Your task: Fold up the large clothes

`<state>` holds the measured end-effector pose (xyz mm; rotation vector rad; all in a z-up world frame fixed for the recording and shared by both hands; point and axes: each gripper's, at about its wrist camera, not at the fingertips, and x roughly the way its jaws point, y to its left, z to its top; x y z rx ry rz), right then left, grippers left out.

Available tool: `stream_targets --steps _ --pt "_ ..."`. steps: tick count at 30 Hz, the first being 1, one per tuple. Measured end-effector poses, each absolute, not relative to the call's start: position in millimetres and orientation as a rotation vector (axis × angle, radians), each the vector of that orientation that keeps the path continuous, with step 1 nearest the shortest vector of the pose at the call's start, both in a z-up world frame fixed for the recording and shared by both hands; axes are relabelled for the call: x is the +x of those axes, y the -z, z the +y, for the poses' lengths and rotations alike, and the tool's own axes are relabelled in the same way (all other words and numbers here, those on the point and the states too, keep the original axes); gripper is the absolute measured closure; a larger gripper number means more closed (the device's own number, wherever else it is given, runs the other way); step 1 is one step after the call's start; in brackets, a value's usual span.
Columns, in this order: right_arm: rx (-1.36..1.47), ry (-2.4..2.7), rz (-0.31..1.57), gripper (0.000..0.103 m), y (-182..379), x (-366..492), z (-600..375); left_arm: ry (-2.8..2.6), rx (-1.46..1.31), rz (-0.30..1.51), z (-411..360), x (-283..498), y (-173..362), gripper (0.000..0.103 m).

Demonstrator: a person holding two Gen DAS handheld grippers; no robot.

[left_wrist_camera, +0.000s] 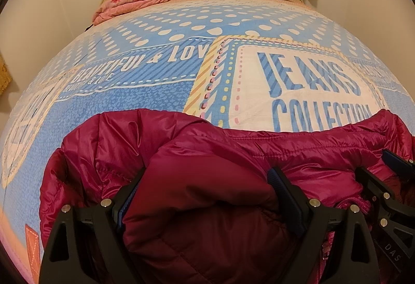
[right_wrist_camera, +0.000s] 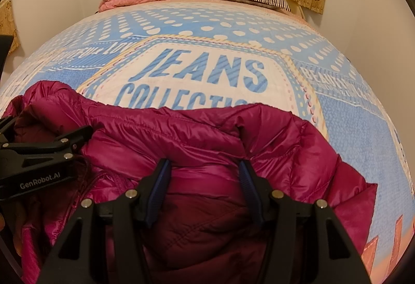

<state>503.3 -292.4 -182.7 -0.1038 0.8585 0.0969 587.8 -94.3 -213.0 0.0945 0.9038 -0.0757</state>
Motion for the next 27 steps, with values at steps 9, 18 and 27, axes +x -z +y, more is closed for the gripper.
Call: stream_targets --steps 9,18,27 --pt "-0.101 -0.143 0.825 0.032 163 496 -303 0.083 0.073 0.838 -89 567 163 0.012" --pt "0.007 -0.170 0.820 0.025 135 417 -346 0.151 0.171 0.762 -72 443 127 0.012" --pt "0.006 -0.186 0.875 0.020 157 301 -357 0.091 0.222 0.762 -15 317 150 0.012"
